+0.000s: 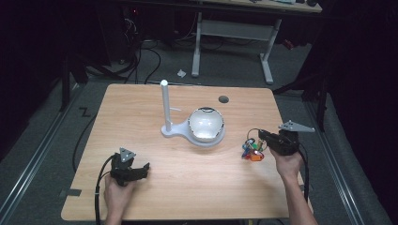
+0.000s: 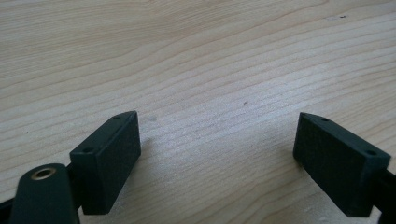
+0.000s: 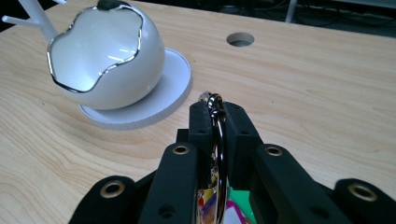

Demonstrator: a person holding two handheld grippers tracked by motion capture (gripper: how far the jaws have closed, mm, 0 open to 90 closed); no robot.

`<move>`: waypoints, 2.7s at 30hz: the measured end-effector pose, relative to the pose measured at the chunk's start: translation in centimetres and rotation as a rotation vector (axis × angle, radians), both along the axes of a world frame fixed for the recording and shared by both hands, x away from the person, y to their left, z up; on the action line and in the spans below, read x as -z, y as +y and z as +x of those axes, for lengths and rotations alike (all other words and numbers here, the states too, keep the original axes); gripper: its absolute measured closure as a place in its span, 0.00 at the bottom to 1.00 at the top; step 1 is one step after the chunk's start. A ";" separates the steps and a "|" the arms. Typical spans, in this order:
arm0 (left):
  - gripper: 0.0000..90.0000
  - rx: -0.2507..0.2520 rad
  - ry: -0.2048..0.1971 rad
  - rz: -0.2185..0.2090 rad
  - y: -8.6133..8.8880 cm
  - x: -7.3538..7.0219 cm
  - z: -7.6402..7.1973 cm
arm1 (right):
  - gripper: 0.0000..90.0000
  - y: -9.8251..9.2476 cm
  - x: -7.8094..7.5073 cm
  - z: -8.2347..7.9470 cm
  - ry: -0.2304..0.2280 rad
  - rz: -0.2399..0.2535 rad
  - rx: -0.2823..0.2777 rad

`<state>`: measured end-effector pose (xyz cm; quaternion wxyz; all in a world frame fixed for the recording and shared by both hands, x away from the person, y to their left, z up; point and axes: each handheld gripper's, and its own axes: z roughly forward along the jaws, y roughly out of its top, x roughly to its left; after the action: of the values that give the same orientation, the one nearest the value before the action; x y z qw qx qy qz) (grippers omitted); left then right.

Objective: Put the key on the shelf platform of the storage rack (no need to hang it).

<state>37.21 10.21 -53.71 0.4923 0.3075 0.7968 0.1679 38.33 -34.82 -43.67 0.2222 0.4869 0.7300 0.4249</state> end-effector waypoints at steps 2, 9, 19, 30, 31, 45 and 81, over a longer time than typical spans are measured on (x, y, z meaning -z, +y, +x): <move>0.17 0.000 0.000 0.000 0.0 0.0 0.0 | 0.93 0.0 -0.2 0.0 -0.004 -0.004 -0.004; 0.17 -0.002 0.001 -0.001 0.0 0.0 0.0 | 0.93 0.4 -2.1 -0.3 -0.037 0.003 -0.030; 0.17 -0.001 0.001 -0.001 0.0 0.0 0.0 | 0.93 1.5 -4.7 -0.4 -0.068 0.026 -0.108; 0.17 -0.003 0.001 -0.002 0.0 0.0 0.0 | 0.93 3.4 -7.1 -0.3 -0.096 0.014 -0.186; 0.17 -0.002 0.001 -0.002 0.0 0.0 0.0 | 0.93 3.4 -7.1 -0.3 -0.096 0.014 -0.186; 0.17 -0.003 0.001 -0.002 0.0 0.0 0.0 | 0.92 6.5 -10.0 0.4 -0.127 0.018 -0.292; 0.17 -0.004 0.003 -0.004 0.0 0.0 0.0 | 0.92 12.8 -10.4 6.0 -0.133 -0.017 -0.311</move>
<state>37.21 10.21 -53.69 0.4912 0.3051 0.7986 0.1670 44.31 -22.00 -33.28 0.2057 0.3369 0.7837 0.4795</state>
